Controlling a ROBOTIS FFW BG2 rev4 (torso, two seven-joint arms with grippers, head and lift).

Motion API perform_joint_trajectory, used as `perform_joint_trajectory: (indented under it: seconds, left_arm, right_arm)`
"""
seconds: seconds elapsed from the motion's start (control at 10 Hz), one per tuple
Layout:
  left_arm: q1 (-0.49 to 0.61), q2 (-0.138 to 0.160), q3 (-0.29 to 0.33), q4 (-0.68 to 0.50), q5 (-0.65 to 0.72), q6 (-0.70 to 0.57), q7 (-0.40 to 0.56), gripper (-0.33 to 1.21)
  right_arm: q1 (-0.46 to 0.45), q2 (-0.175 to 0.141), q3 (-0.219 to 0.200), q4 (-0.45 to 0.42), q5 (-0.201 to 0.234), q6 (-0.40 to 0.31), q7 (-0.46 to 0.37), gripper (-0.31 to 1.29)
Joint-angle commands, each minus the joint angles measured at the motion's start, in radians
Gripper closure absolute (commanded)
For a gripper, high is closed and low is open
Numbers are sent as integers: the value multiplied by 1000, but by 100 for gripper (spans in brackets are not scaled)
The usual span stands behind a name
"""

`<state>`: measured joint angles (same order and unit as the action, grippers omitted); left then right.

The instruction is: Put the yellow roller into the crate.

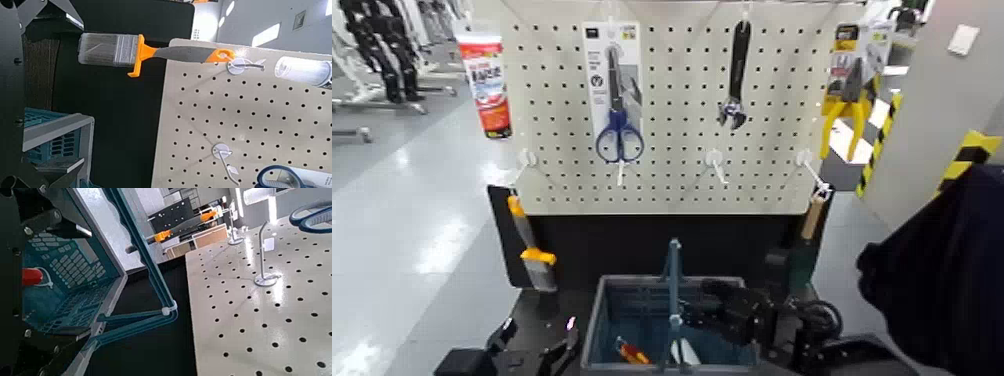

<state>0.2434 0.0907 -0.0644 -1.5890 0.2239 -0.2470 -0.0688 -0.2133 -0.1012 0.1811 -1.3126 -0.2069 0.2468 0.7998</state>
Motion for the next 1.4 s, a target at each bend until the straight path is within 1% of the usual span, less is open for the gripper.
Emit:
perform_joint_trajectory:
  seconds: [0.1, 0.3, 0.4, 0.5, 0.6, 0.7, 0.8, 0.9, 1.0, 1.1, 1.2, 1.4]
  left_arm:
    - [-4, 1, 0, 0, 0, 2, 0, 11]
    - [-4, 1, 0, 0, 0, 3, 0, 11]
    - [-4, 0, 0, 0, 0, 5, 0, 11]
    - [-4, 0, 0, 0, 0, 5, 0, 11]
    - [-6, 0, 0, 0, 0, 5, 0, 11]
    - [-7, 1, 0, 0, 0, 5, 0, 11]
    - [-7, 0, 2, 0, 0, 5, 0, 11]
    - [-7, 1, 2, 0, 0, 5, 0, 11]
    - [-6, 1, 2, -2, 0, 5, 0, 11]
    - [-6, 3, 2, -3, 0, 5, 0, 11]
    - [-6, 4, 2, -5, 0, 5, 0, 11]
    - [-3, 4, 3, -6, 0, 6, 0, 11]
  right_arm:
    - [48, -5, -48, -123, 73, 19, -47, 5]
    - [114, -9, -89, -229, 106, 40, -96, 5]
    - [160, -6, -109, -289, 115, 42, -143, 5]
    - [204, 2, -121, -343, 123, 28, -199, 8]
    - [244, 12, -127, -364, 123, -18, -246, 8]
    - [296, 29, -132, -396, 121, -66, -315, 8]
    - [348, 52, -141, -433, 129, -107, -378, 10]
    - [393, 57, -141, -462, 146, -153, -427, 10]
    - [439, 60, -138, -496, 162, -179, -493, 12]
    - [471, 63, -144, -517, 187, -202, -515, 13]
    - [500, 66, -147, -536, 202, -218, -541, 13]
    - [571, 72, -127, -542, 204, -311, -648, 13]
